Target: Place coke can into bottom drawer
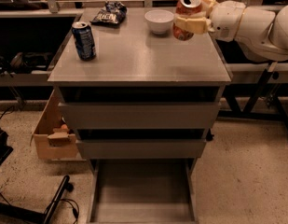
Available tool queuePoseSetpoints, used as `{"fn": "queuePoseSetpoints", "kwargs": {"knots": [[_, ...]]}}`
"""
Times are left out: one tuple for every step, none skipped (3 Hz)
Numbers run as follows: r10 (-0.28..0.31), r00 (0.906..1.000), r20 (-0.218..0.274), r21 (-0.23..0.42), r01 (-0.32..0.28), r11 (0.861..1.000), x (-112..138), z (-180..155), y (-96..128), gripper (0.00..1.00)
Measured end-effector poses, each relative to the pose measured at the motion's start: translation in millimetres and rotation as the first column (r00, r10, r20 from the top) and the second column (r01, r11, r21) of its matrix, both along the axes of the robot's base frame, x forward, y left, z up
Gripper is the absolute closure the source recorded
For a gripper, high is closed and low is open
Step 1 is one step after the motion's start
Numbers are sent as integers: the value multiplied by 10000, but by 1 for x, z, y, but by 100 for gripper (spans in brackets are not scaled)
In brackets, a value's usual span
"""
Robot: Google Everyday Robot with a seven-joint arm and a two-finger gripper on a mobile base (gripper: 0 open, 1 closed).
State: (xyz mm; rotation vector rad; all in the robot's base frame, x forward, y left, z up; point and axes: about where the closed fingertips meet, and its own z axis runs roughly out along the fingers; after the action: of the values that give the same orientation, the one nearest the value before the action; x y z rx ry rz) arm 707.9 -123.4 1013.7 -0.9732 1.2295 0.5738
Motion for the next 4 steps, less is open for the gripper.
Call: {"fn": "queuePoseSetpoints", "kwargs": {"knots": [[1579,9804,1175,-38,-1585,9873,-29,17,6,100],[3228,9384,1232,-923,-3131,9452,-71,27,4,100],[3739,9204,1144,-1085,-3625,9256,-83,21,9,100],[3738,9205,1140,-1087,-3624,9257,-82,21,9,100]]}}
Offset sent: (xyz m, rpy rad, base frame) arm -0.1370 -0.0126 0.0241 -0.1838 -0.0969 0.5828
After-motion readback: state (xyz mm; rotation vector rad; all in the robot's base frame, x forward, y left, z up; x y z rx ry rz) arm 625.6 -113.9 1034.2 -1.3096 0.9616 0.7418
